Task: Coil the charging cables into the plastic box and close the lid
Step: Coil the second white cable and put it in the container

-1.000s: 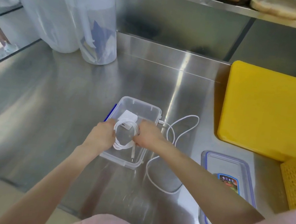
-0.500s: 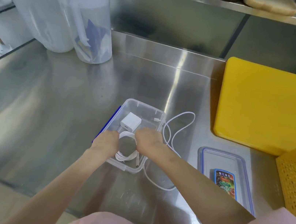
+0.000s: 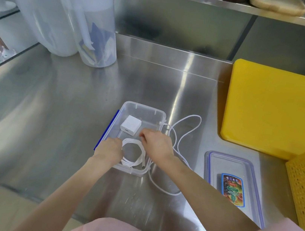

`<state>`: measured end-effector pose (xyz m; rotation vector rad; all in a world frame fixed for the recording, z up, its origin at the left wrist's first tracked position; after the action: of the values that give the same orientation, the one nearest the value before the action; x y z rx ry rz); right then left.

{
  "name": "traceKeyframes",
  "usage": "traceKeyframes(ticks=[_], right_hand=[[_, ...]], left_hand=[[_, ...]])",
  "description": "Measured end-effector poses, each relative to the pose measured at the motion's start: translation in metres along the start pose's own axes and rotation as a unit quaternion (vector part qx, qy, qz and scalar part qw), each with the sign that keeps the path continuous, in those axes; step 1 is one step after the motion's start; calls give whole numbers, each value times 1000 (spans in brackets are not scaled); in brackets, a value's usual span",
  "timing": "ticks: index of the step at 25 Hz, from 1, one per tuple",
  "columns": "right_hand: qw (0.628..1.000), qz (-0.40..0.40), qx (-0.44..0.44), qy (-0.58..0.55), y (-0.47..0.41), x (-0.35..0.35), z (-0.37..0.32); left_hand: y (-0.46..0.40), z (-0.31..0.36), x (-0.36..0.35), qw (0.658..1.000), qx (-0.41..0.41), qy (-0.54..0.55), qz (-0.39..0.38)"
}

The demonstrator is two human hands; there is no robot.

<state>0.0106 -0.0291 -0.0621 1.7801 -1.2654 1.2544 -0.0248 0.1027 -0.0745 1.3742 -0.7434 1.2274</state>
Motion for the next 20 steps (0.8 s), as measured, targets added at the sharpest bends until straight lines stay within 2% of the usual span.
traceKeyframes(ticks=[3, 6, 9, 13, 17, 20], right_hand=[[999, 5, 12, -33, 3, 0, 0], [991, 78, 13, -110, 15, 9, 5], [980, 128, -31, -151, 29, 25, 31], [981, 100, -116, -117, 54, 33, 79], [981, 34, -164, -94, 73, 24, 102], [981, -8, -179, -70, 78, 15, 104]], left_hand=[[0, 1, 1, 1000, -8, 1, 8], [2, 7, 8, 997, -43, 17, 60], [4, 30, 19, 980, -126, 83, 131], [6, 72, 22, 942, -253, 146, 165], [4, 108, 5, 911, -397, 33, 104], [2, 120, -8, 897, -425, -93, 82]])
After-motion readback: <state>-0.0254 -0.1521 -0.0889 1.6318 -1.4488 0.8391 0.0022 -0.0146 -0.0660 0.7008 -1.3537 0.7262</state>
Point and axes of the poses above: each hand's wrist, its own y-axis away from the middle knuckle, its own x-axis out of the back of the hand, z = x × y, the point moved 2 cm from there along -y, towards the middle knuckle, and after that the axes turned 7 degrees about z, right-handed, at the moved point
